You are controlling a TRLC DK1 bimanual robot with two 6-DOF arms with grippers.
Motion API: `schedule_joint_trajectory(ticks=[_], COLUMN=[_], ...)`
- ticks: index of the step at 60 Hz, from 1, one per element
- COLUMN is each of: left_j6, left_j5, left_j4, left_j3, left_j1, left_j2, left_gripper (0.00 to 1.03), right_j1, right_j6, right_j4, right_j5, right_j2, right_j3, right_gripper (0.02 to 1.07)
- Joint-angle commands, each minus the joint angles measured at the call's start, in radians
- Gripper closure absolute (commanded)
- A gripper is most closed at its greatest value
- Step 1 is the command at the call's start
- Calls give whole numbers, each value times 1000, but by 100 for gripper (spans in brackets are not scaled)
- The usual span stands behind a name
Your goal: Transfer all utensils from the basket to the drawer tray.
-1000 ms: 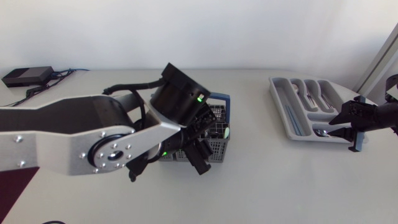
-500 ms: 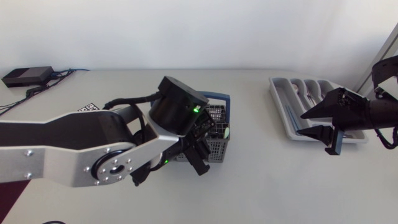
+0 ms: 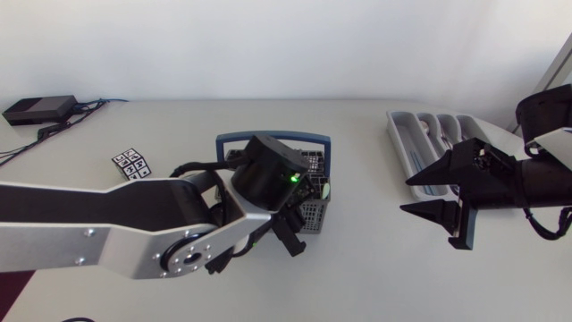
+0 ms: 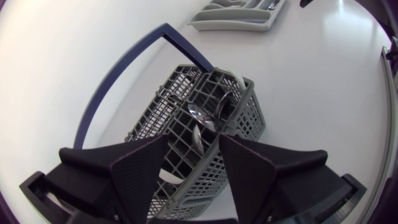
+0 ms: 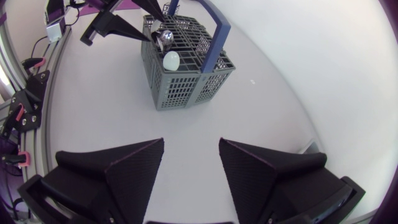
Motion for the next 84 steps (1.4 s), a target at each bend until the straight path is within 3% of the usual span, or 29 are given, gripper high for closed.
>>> schedule_joint_trajectory(ticks=[1,4,23,43,72,84], left_j6=[20,27,63,66,103,204], left_j5=[-20,-30,-47,-47,-63,-123], left_j4=[24,33,142,145,156,211], left_j3=[-33,-34,-70,-79,-102,-103], left_j1=[-8,-10,-13,-16,-24,-56], left_j2=[33,38,47,25,-137,-217], left_gripper=[49,49,77,98,98,98], right_j1=[13,21,87,112,153,181], right_j6=[37,48,101,120,147,172], right_j4=[11,11,37,45,56,57], right_j5=[-8,-11,-11,-3,3,4], right_j2=[-20,-29,-72,-86,-101,-121], right_j3=[-26,-29,-76,-101,-119,-121], right_gripper=[41,41,41,41,41,41])
